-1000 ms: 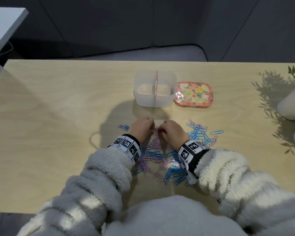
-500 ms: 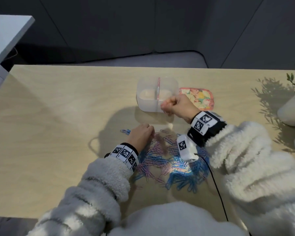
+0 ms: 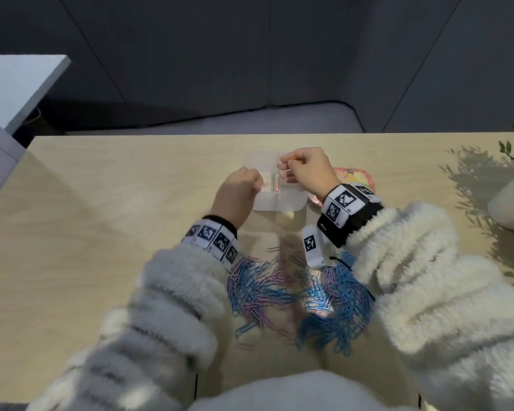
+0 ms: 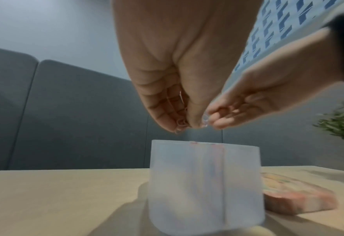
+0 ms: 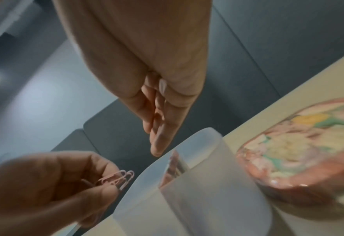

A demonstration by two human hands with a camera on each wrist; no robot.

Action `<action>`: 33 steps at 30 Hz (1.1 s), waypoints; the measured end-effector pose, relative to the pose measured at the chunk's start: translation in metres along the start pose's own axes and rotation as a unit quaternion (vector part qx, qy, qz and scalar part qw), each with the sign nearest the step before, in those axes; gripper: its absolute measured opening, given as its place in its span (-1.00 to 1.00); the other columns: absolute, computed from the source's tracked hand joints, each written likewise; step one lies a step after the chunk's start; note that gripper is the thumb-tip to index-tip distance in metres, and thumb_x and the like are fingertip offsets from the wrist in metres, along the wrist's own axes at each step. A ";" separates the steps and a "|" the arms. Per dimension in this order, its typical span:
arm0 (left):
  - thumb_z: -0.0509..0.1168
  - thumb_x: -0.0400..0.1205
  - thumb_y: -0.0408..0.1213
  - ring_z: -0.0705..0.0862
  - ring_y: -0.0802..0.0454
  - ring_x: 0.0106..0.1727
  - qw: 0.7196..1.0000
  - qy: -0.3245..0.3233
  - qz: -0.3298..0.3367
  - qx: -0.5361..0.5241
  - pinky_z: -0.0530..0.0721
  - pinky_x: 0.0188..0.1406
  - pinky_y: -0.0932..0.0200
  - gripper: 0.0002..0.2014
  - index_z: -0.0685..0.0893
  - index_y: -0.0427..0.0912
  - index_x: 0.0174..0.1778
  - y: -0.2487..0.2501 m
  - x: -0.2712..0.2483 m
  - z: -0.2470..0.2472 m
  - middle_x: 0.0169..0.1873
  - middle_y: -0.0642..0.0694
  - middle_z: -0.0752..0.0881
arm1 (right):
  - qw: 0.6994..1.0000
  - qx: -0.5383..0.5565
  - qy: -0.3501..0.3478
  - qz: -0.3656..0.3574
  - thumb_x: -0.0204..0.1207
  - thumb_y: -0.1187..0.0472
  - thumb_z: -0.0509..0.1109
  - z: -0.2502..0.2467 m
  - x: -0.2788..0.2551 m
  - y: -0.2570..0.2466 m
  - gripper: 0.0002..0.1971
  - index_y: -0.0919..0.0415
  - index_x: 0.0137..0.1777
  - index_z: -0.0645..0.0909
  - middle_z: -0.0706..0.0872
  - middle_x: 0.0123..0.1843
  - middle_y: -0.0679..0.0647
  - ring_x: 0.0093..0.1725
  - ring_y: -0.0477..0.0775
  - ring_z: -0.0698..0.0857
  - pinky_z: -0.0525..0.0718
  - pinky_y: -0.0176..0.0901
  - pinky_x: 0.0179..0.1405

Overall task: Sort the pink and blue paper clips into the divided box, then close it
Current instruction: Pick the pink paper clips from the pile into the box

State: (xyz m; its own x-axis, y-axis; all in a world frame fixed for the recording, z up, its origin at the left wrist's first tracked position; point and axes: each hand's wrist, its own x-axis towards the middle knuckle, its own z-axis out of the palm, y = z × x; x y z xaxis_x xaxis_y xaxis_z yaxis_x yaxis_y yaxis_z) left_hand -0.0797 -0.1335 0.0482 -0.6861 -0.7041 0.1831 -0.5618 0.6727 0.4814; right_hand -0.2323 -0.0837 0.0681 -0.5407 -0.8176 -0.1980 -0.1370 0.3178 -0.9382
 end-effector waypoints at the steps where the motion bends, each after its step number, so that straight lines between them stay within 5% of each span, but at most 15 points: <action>1: 0.22 0.59 -0.40 0.61 -0.23 -0.09 1.000 0.010 -0.004 0.006 0.42 -0.14 0.11 -0.90 0.63 -0.33 -0.12 -0.002 0.009 0.000 -0.15 -0.30 0.67 | 0.999 0.032 0.004 0.007 0.55 0.53 0.05 -0.007 -0.008 0.002 -0.72 0.39 -0.13 0.61 0.66 -0.28 0.21 -0.46 0.00 0.67 0.72 -0.29 -0.38; 5: 0.13 0.65 -0.29 0.63 -0.25 0.03 0.994 -0.089 -0.048 0.040 0.51 -0.02 -0.02 -0.74 0.68 -0.35 -0.01 -0.007 0.033 0.004 -0.03 -0.32 0.73 | 0.997 0.045 -0.012 0.068 0.61 0.52 0.06 -0.037 -0.038 0.031 -0.77 0.42 -0.11 0.55 0.61 -0.36 0.19 -0.67 -0.15 0.60 0.64 -0.34 -0.62; 8: 0.01 0.66 -0.24 0.68 -0.30 -0.07 0.997 -0.054 0.018 0.055 0.66 -0.11 -0.12 -0.64 0.67 -0.39 -0.05 -0.005 0.027 0.009 -0.13 -0.39 0.76 | 0.995 -0.011 -0.018 0.098 0.60 0.50 0.09 -0.049 -0.057 0.068 -0.72 0.30 -0.26 0.54 0.61 -0.38 0.17 -0.71 -0.20 0.56 0.57 -0.38 -0.70; 11: 0.09 0.66 -0.26 0.66 -0.19 -0.13 0.994 0.017 0.084 0.071 0.61 -0.23 0.03 -0.71 0.71 -0.27 -0.10 0.002 0.003 0.015 -0.21 -0.23 0.78 | 0.983 -0.169 -0.041 0.053 0.54 0.40 0.23 -0.047 -0.074 0.097 -0.75 0.18 -0.31 0.63 0.73 -0.32 0.16 -0.47 -0.11 0.66 0.64 -0.29 -0.41; 13: 0.17 0.66 -0.21 0.63 -0.10 -0.17 0.994 -0.020 0.086 0.061 0.48 -0.24 0.15 -0.78 0.71 -0.19 -0.07 0.009 -0.020 0.024 -0.19 -0.14 0.76 | 0.958 -0.271 -0.094 0.016 0.44 0.32 0.34 -0.039 -0.087 0.105 -0.88 0.20 -0.20 0.71 0.77 -0.23 0.14 -0.24 0.07 0.69 0.60 -0.17 -0.17; 17: 0.30 0.57 -0.09 0.63 -0.10 -0.05 0.988 -0.145 0.016 0.051 0.46 -0.21 0.08 -0.77 0.65 -0.17 -0.03 0.010 -0.065 0.053 -0.06 -0.10 0.67 | 0.925 -0.361 -0.120 -0.011 0.40 0.12 0.43 -0.013 -0.106 0.111 -0.85 0.18 -0.10 0.66 0.74 -0.09 0.11 -0.06 0.14 0.67 0.64 0.00 -0.09; 23: 0.43 0.46 -0.11 0.52 -0.13 0.14 0.979 -0.200 -0.046 0.019 0.50 0.08 0.04 -0.56 0.53 -0.25 0.16 0.005 -0.083 0.071 0.11 -0.20 0.55 | 0.926 -0.369 -0.082 -0.022 0.43 0.21 0.42 -0.002 -0.097 0.110 -0.78 0.21 0.06 0.62 0.63 0.08 0.17 0.06 0.20 0.62 0.63 0.09 -0.01; 29: 0.30 0.55 -0.30 0.63 -0.21 -0.01 0.981 -0.187 -0.042 -0.005 0.55 -0.07 -0.03 -0.81 0.62 -0.29 0.03 0.008 -0.065 0.070 0.00 -0.23 0.61 | 0.923 -0.360 -0.127 -0.041 0.47 0.34 0.33 -0.005 -0.076 0.100 -0.84 0.29 -0.02 0.71 0.71 0.04 0.26 0.06 0.27 0.66 0.58 0.03 0.06; 33: 0.35 0.54 -0.24 0.62 -0.15 0.06 0.978 -0.207 -0.025 -0.015 0.54 0.02 0.03 -0.69 0.61 -0.29 0.16 0.002 -0.060 0.064 0.09 -0.22 0.60 | 0.914 -0.364 -0.164 -0.070 0.52 0.38 0.26 -0.016 -0.066 0.095 -0.69 0.25 0.24 0.62 0.66 0.22 0.22 0.24 0.22 0.58 0.53 0.01 0.24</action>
State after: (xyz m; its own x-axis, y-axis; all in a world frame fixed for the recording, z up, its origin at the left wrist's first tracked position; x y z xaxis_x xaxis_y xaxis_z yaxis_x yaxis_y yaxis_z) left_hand -0.0693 -0.0748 -0.0167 -0.7901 -0.5793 -0.2004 -0.5898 0.6292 0.5062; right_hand -0.2229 0.0079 -0.0039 -0.2132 -0.9368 -0.2775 -0.7661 0.3365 -0.5475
